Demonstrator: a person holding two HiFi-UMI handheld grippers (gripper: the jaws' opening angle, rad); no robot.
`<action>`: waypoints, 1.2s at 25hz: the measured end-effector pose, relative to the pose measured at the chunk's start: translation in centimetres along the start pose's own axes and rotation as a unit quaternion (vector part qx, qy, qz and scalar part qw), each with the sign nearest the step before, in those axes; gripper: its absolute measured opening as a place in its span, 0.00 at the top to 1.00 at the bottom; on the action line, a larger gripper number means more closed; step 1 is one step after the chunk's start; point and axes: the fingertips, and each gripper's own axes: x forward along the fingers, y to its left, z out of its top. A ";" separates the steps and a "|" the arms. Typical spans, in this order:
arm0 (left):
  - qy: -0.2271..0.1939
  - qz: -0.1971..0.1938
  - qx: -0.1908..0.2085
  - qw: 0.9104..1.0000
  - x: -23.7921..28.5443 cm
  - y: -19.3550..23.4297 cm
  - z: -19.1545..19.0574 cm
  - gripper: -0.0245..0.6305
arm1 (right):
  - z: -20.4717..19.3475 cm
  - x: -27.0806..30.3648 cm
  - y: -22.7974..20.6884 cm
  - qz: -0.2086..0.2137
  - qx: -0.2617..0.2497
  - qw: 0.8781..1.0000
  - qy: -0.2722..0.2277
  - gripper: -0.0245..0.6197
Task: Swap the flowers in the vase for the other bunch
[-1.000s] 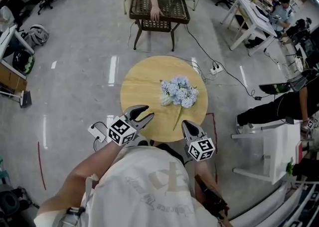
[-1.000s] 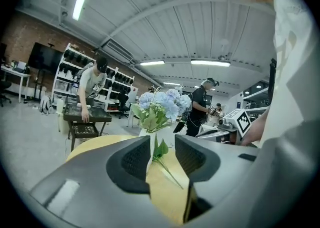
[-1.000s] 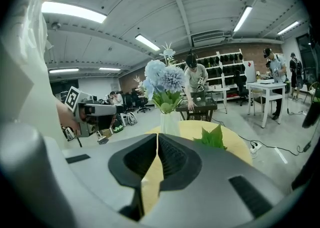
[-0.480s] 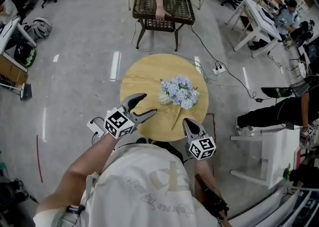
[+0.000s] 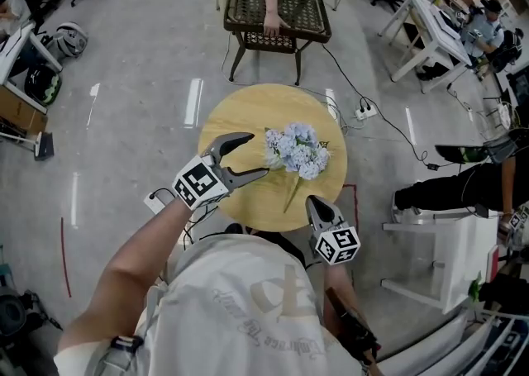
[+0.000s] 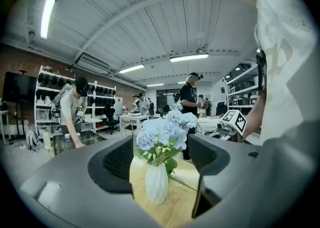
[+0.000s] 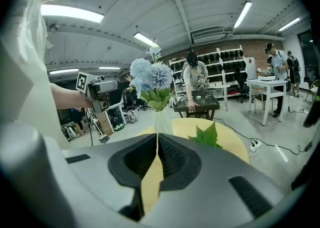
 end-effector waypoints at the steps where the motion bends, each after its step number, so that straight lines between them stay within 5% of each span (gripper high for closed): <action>1: 0.004 -0.006 0.006 1.000 0.3 0.2 0.2 0.46 | 0.2 0.0 -0.1 -0.001 0.001 1.000 -0.001 0.95; 6: 0.020 -0.037 0.043 0.998 2.0 0.7 1.2 0.44 | 0.3 0.1 -0.9 -0.008 0.006 1.000 0.001 0.95; 12: 0.030 -0.061 0.023 0.997 3.2 1.5 0.8 0.37 | 0.1 0.1 -1.6 -0.012 0.014 1.000 0.004 0.95; 30: 0.087 -0.154 0.063 0.982 6.7 0.5 -0.9 0.35 | -0.1 0.1 -3.1 -0.022 0.024 0.999 0.008 0.95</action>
